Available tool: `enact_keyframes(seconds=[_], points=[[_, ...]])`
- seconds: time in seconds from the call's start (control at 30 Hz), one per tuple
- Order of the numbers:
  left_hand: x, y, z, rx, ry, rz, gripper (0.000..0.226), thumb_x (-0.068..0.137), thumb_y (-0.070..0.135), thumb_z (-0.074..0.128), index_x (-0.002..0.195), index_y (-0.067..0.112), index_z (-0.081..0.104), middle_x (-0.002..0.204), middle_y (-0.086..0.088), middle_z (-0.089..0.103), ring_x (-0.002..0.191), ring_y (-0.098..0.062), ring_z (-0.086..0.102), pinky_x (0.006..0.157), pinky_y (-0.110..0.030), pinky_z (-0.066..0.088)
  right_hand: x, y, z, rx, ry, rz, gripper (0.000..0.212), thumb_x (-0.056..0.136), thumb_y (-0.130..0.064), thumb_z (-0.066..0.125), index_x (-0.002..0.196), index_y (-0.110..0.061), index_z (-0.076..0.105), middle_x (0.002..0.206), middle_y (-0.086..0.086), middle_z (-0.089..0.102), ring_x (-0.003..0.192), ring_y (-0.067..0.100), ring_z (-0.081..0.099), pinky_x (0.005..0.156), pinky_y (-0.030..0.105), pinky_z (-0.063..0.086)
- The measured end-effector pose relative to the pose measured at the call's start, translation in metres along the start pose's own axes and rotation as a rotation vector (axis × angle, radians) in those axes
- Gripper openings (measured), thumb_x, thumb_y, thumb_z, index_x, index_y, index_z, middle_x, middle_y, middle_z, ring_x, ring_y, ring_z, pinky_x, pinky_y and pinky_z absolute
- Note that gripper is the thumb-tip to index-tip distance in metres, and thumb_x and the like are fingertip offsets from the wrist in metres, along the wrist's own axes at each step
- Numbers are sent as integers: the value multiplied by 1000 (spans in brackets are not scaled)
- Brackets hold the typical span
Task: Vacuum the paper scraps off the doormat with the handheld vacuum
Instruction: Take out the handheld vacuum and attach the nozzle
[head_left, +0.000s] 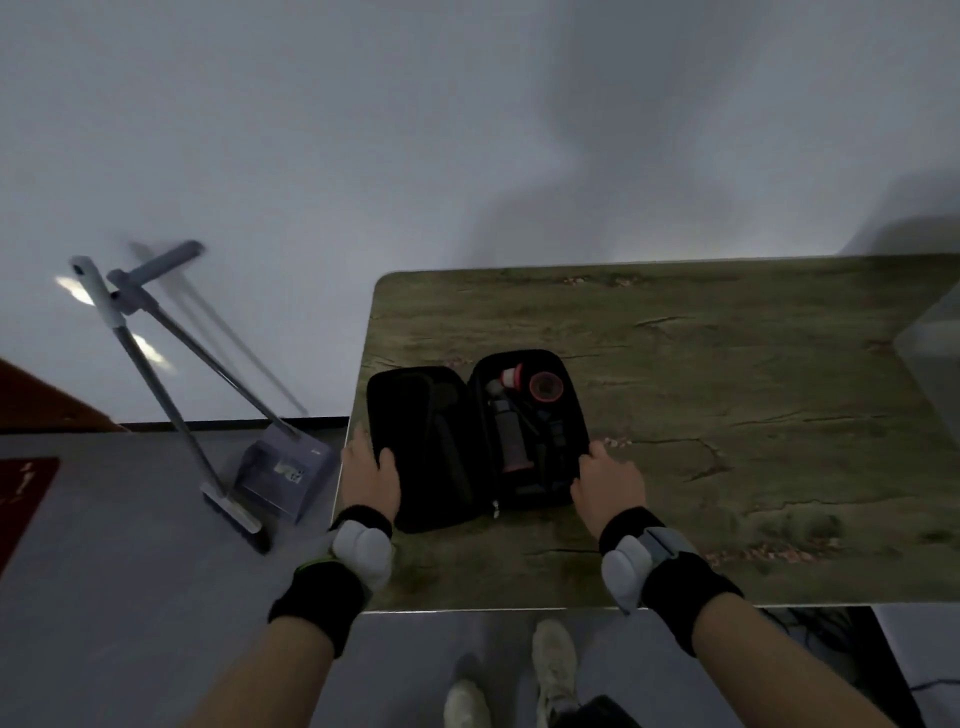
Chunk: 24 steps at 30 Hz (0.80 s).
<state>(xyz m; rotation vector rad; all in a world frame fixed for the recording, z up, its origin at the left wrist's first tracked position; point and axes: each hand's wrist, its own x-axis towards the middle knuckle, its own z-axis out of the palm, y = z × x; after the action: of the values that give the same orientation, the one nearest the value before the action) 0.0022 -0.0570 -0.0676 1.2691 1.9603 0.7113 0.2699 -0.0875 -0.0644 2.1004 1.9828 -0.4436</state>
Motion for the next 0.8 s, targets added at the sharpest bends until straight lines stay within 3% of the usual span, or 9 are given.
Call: enact_keyframes(seconds=[0.1,0.2,0.33,0.4,0.47,0.6,0.8], points=[[-14,18,7,150,67,328,62,90,5,51,146,6,25,150,-14,27,141,-29,22,117,-40,21,8,-7,-3,-7,17,-11,26,98,-30,42,115,-15,54,129,6,48,115,26,50,97,37,36],[-21,30,21,317,-43,540,68,85,1,53,146,12,26,152,-8,28,144,-24,17,119,-39,17,17,-17,-6,-15,78,-58,30,97,-32,44,121,-15,51,133,10,42,125,28,39,102,38,33],[-13,20,30,527,-182,364,72,85,-8,45,149,18,23,154,-4,23,143,-21,19,118,-31,20,32,-31,-14,98,82,-243,37,96,-17,44,133,-18,44,132,6,41,123,26,38,98,35,34],[-11,12,28,497,-174,196,71,85,-8,44,148,15,21,153,-6,21,139,-25,28,113,-33,29,41,-36,-19,82,22,-376,44,95,-10,43,137,-21,41,132,6,41,123,27,37,99,35,32],[-8,4,26,468,-146,70,68,87,-7,42,148,12,19,152,-7,18,137,-26,30,111,-34,33,51,-42,-22,71,-38,-436,42,96,-17,44,138,-22,39,130,6,44,122,27,39,100,35,32],[-3,-6,28,511,-150,-2,56,93,0,38,146,11,24,153,-8,19,137,-26,30,111,-37,32,61,-56,-20,84,-42,-305,52,92,-44,49,131,-12,35,119,10,56,111,29,51,91,38,38],[4,-8,30,636,-216,-56,49,95,17,45,143,17,33,153,-7,20,135,-28,32,109,-37,33,75,-63,-8,294,-89,-71,83,84,-60,55,137,-6,21,111,11,61,95,30,62,77,35,48]])
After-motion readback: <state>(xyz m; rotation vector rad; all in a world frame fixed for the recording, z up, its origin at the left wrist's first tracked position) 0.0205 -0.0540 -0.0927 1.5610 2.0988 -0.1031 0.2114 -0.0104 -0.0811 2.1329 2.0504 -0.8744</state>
